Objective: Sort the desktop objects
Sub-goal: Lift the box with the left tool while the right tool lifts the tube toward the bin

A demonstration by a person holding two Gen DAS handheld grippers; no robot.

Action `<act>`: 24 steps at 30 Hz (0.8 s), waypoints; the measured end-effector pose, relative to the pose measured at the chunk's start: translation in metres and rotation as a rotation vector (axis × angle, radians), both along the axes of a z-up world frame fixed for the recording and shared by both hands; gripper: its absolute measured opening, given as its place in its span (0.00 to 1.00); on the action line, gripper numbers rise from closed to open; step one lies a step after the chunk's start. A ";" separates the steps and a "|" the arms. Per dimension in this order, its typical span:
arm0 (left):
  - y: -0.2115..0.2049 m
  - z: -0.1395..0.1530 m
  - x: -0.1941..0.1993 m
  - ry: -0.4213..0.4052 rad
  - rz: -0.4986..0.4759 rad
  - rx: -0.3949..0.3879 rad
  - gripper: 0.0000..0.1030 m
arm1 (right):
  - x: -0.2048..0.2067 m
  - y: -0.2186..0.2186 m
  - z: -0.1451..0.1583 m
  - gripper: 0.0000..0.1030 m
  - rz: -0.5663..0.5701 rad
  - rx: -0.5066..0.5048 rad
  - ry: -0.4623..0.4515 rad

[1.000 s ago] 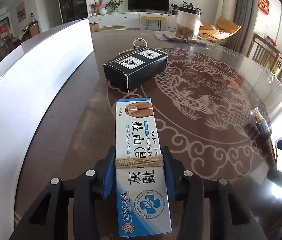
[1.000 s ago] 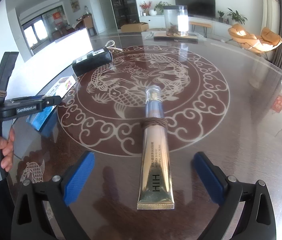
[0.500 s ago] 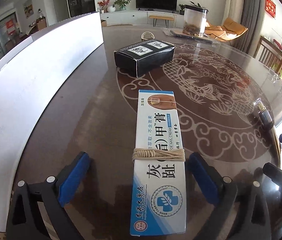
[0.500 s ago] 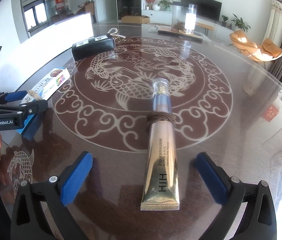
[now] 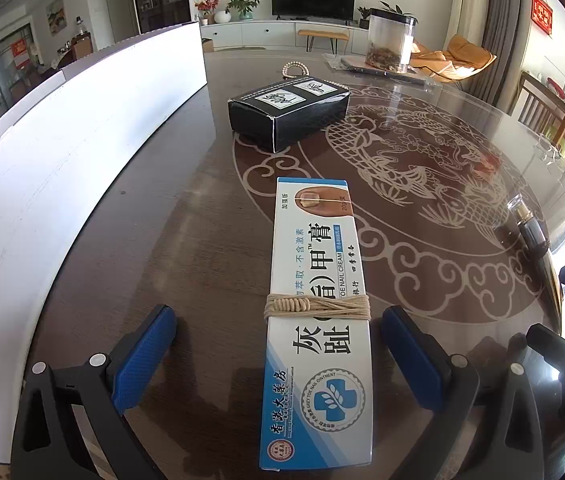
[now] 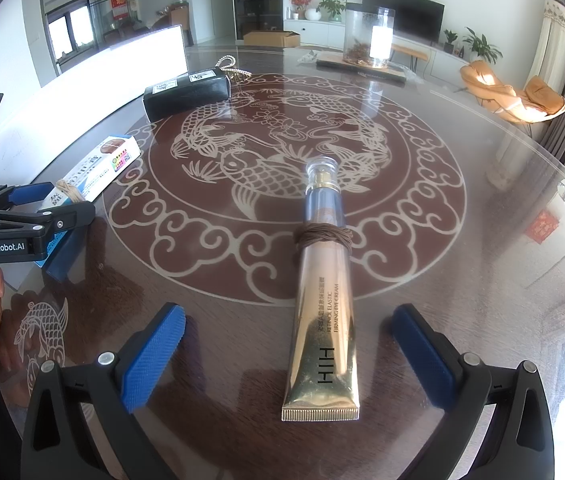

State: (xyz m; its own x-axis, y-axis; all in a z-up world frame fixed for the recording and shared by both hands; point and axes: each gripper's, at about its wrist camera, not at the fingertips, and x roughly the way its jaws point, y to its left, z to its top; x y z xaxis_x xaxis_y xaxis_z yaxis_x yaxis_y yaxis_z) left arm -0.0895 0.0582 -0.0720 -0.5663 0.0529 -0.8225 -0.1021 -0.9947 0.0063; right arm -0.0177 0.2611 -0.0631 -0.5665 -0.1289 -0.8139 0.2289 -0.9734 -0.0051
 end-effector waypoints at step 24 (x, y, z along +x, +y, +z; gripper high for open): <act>-0.069 0.082 0.080 0.212 0.016 0.253 0.42 | -0.013 -0.029 0.092 0.26 0.124 -0.105 0.052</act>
